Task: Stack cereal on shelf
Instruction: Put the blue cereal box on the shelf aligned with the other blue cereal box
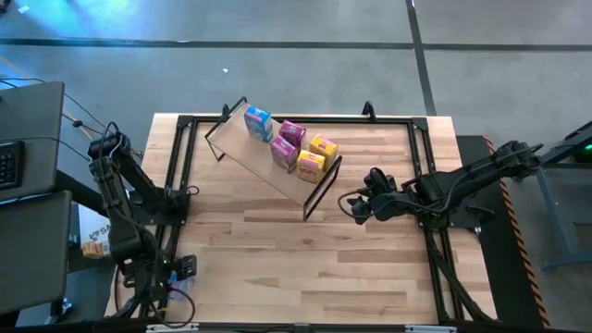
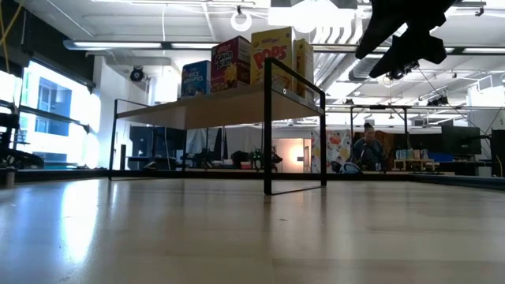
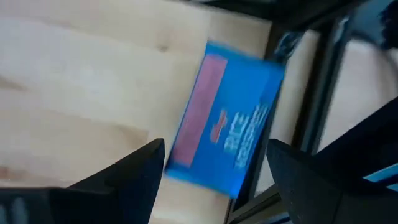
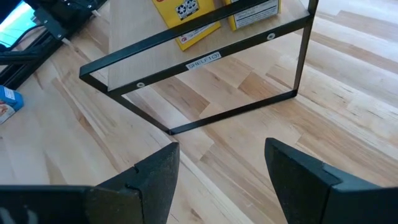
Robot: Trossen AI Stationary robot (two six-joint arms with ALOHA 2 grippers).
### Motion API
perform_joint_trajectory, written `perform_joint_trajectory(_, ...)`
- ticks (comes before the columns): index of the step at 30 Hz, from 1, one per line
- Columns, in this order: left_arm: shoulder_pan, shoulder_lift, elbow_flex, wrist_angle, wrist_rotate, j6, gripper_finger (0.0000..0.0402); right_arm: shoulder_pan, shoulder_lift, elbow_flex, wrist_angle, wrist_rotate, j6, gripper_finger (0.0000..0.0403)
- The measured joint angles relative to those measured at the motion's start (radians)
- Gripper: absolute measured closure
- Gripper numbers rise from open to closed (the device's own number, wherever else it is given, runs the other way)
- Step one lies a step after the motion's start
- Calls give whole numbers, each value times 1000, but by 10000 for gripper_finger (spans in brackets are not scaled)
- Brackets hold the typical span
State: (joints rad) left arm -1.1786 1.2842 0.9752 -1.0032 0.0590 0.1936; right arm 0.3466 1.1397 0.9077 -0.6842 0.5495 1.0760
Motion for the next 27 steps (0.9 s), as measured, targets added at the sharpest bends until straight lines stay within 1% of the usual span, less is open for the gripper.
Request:
perform_joint_trajectory(2,0,0,0,31,24,-1,126,0,0,0,0,0,0,171)
perform_joint_trajectory(7,0,9,0,77,21,-1,126,0,0,0,-7,0,-1,171)
perform_joint_trajectory(12,0,51,0,81,18,5,126,0,0,0,-8,0,-2,171)
perform_joint_trajectory(15,1,75,0,84,-6,11,126,0,0,0,-8,0,0,171)
perform_joint_trajectory(27,43,96,1,84,2,54,132,0,0,0,-7,0,-2,171)
